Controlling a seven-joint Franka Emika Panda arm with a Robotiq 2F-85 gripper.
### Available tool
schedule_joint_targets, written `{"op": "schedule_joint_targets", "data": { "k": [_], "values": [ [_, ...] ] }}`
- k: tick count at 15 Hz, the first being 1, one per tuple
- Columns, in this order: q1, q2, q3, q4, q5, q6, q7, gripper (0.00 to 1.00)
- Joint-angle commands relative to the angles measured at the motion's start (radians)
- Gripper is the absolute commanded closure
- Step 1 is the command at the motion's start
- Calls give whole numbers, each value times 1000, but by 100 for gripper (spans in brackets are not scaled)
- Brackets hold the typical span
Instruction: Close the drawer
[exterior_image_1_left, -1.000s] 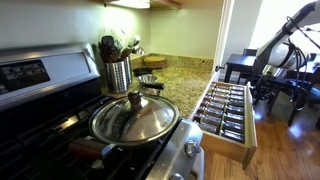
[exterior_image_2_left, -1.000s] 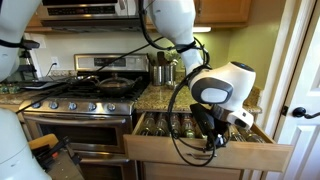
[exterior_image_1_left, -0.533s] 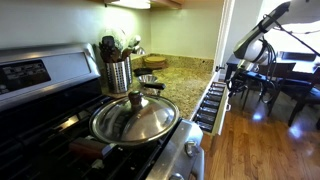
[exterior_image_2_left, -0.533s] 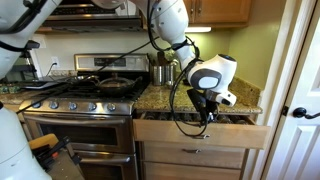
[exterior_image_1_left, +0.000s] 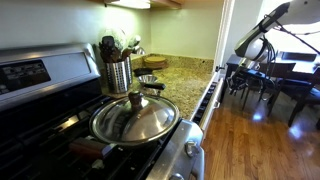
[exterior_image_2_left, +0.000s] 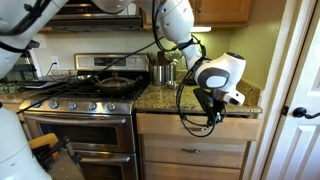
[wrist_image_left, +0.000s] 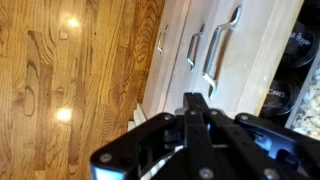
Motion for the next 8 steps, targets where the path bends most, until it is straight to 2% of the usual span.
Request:
{"op": "schedule_joint_targets", "data": {
  "k": [1, 5, 8],
  "values": [
    [-40, -36, -2, -51, 21, -14, -46, 98],
    [-71, 2, 21, -12, 44, -31, -64, 98],
    [-53, 22, 27, 1, 51, -29, -46, 98]
  ]
}}
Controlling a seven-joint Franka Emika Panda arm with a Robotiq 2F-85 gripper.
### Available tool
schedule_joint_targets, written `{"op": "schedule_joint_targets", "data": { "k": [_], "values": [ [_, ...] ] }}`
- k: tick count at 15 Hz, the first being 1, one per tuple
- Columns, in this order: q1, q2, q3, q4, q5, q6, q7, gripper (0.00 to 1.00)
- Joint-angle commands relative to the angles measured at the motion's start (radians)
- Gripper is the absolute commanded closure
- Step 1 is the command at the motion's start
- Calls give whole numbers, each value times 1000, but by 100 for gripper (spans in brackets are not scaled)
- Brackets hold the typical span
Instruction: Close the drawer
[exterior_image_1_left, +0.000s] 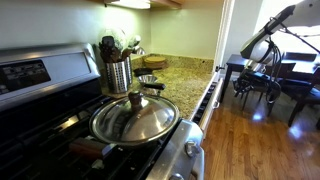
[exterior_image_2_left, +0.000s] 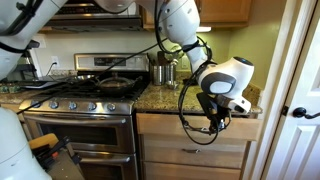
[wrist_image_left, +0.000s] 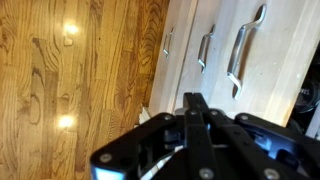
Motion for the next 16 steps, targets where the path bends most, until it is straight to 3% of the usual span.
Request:
{"op": "schedule_joint_targets", "data": {
  "k": [1, 2, 3, 4, 7, 10, 11, 12, 16],
  "values": [
    [2, 11, 20, 13, 28, -29, -14, 97],
    [4, -1, 17, -1, 21, -28, -17, 72],
    [8, -21, 2, -16, 9, -34, -6, 72],
    [16, 15, 5, 8, 11, -6, -5, 95],
    [15, 12, 0, 8, 10, -8, -5, 75],
    [15, 12, -1, 8, 10, -8, -5, 72],
    [15, 12, -1, 8, 10, -9, -5, 47],
    [9, 22, 10, 8, 26, 27, -18, 45],
    [-23, 70, 62, 31, 94, 67, -44, 22]
  ]
}}
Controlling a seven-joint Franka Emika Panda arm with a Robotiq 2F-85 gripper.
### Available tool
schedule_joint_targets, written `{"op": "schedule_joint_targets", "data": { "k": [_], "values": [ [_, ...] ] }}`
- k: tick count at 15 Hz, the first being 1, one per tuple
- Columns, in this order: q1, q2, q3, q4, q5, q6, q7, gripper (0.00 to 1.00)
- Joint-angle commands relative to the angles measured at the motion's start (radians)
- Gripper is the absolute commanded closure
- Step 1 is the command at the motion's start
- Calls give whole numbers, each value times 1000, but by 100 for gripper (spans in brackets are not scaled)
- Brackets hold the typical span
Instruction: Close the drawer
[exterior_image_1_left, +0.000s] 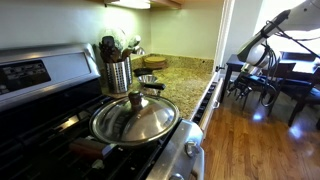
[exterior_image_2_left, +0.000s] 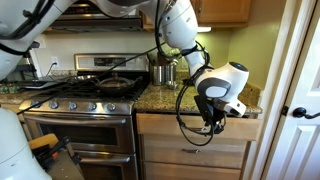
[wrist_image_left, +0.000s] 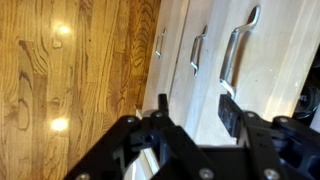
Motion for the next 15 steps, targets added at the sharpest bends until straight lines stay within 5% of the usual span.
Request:
{"op": "schedule_joint_targets", "data": {
  "k": [1, 2, 3, 10, 15],
  "values": [
    [-31, 42, 47, 23, 72, 29, -38, 14],
    [-35, 50, 55, 27, 85, 27, -41, 41],
    [-39, 59, 63, 29, 95, 25, -44, 55],
    [-60, 96, 120, 41, 205, 35, -118, 95],
    [-47, 128, 139, 77, 306, 23, -187, 98]
  ]
}}
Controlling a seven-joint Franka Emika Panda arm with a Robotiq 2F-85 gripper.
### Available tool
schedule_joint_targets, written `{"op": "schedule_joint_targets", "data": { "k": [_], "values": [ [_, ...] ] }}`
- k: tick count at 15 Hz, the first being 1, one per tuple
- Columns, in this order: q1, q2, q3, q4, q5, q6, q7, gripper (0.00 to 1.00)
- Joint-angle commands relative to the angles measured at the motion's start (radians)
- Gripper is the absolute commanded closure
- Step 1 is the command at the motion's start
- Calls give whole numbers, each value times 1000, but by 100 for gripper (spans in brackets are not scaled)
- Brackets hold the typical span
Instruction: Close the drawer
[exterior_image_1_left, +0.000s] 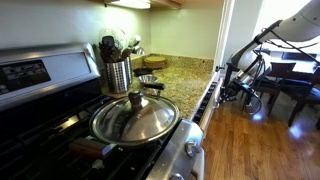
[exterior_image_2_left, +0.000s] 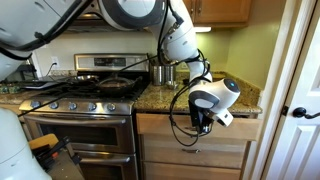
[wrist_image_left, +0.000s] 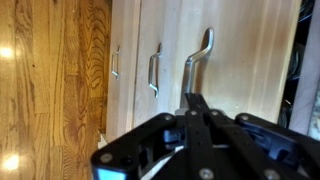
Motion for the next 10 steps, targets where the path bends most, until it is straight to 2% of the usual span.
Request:
{"op": "schedule_joint_targets", "data": {
  "k": [1, 10],
  "values": [
    [-2, 31, 24, 43, 69, -10, -54, 97],
    [27, 107, 44, 153, 109, -27, -65, 97]
  ]
}}
